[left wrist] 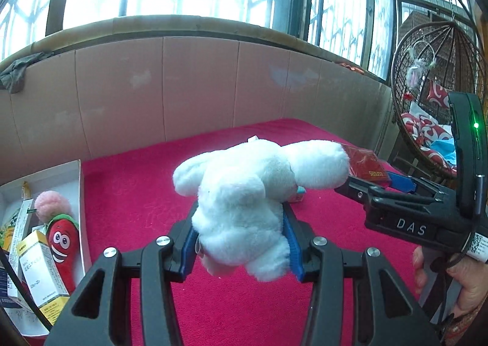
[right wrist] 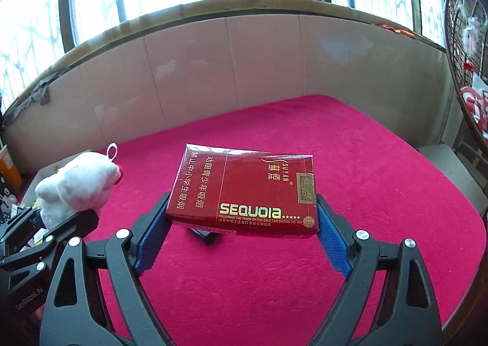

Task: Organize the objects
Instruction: 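Close the left tool on the plush bunny while the right tool grasps the Sequoia box, then carry the plush bunny with the left tool while the right tool carries the Sequoia box to the tray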

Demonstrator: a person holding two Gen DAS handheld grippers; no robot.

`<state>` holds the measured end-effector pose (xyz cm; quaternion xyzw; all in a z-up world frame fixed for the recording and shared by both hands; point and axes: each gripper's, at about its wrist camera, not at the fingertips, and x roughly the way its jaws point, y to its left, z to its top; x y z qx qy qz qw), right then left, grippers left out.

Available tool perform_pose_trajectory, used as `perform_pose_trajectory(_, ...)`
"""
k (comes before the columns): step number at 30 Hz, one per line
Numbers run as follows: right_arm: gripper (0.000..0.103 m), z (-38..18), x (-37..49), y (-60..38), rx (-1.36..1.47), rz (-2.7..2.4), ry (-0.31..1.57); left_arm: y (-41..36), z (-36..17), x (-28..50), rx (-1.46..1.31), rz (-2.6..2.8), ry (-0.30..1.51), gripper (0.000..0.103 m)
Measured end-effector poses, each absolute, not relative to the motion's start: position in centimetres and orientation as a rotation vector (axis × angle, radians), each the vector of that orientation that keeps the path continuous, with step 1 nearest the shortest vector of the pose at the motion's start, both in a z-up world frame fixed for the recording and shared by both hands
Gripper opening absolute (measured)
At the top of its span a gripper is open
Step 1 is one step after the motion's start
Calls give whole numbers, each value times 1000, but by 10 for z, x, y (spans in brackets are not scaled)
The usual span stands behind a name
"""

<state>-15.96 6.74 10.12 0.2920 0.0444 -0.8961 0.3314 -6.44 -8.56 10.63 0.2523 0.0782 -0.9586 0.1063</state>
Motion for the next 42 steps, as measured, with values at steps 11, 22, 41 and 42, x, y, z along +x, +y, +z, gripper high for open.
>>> perform_pose_trajectory(11, 89, 109, -130, 44, 732, -2290, 179, -114, 117, -42, 662, -2776, 292, 48)
perform_pose_trajectory(22, 89, 116, -106, 19, 704, -2237, 237, -133, 125, -26, 594, -2738, 328, 48)
perform_pose_trajectory(41, 89, 129, -56, -47, 623, -2114, 353, -189, 128, 18, 504, -2624, 443, 49)
perform_pose_trajectory(42, 89, 130, -53, -49, 618, -2107, 356, -191, 128, 20, 498, -2618, 446, 49)
